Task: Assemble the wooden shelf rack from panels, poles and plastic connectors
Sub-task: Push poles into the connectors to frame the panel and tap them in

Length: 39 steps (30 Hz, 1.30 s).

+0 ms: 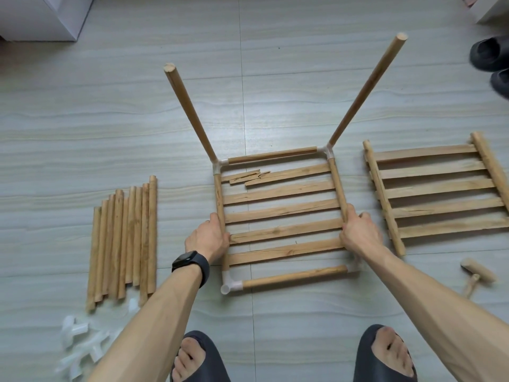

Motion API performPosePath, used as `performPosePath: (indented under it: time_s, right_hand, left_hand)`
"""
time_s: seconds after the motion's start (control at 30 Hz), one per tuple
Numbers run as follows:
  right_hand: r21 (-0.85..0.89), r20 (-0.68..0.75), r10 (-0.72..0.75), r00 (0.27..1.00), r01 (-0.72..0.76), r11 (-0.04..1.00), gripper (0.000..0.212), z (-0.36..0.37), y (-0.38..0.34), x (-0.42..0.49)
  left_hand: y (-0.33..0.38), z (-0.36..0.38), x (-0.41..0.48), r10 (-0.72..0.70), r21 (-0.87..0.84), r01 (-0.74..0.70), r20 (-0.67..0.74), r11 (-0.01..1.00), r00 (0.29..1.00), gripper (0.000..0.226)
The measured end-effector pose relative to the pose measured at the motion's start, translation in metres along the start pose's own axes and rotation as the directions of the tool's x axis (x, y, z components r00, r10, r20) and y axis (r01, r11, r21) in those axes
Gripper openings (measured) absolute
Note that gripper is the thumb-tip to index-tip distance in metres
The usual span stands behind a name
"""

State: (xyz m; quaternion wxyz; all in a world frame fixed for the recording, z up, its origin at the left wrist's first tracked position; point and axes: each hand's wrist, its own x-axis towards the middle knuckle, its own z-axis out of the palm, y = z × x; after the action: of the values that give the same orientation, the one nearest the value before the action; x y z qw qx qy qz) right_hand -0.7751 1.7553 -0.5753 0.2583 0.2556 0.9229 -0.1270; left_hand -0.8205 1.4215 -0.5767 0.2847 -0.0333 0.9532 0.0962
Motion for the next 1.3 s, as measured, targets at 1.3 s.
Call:
performPosePath:
  time_s: [1.3]
  right_hand:
    - [-0.177, 0.137, -0.324, 0.936, 0.345, 0.922, 0.064, 0.021, -0.036, 0.026]
  left_hand:
    - [0.050, -0.022, 0.094, 0.206, 0.262, -0.188, -0.042, 0.947, 0.978, 0.063]
